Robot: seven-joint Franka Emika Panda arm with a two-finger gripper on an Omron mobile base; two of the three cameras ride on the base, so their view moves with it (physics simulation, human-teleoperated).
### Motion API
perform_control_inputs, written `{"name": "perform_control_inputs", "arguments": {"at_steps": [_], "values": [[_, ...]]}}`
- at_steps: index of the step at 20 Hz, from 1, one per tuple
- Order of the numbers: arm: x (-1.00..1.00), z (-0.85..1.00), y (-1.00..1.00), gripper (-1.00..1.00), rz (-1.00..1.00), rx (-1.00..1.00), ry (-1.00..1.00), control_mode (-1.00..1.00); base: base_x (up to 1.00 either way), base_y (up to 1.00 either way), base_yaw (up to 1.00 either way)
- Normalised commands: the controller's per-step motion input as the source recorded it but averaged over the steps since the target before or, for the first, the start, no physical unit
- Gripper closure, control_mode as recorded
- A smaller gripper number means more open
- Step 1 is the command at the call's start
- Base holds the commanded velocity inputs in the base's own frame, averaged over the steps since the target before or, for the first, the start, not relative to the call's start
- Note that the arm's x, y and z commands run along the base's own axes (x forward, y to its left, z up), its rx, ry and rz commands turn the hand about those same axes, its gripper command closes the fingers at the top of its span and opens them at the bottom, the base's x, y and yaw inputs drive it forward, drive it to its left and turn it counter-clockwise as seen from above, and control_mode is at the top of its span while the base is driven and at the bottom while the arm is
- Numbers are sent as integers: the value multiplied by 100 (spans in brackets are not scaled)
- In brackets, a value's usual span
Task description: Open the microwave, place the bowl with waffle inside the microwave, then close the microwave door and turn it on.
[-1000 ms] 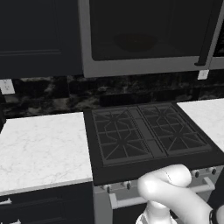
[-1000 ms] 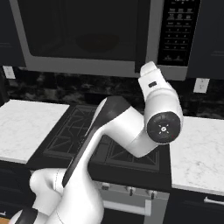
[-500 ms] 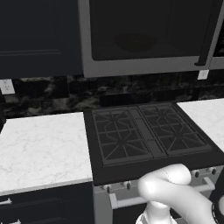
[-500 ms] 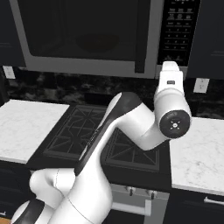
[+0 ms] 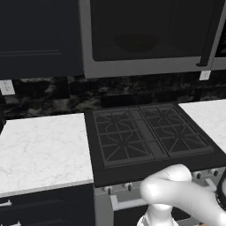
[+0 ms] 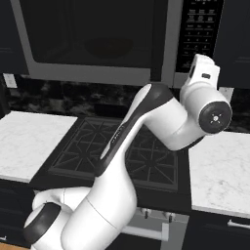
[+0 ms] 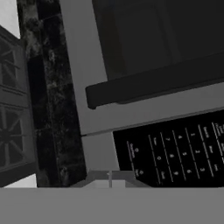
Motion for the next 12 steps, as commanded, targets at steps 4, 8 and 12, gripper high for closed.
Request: {"name": "perform_control_inputs", "arguments": {"at_steps": [4, 8, 12], "values": [[19, 13, 0, 100, 0, 3, -9, -100, 0, 0, 0], [35, 10, 0, 100, 0, 0, -9, -100, 0, 0, 0], [49, 3, 0, 100, 0, 0, -5, -100, 0, 0, 0]]}}
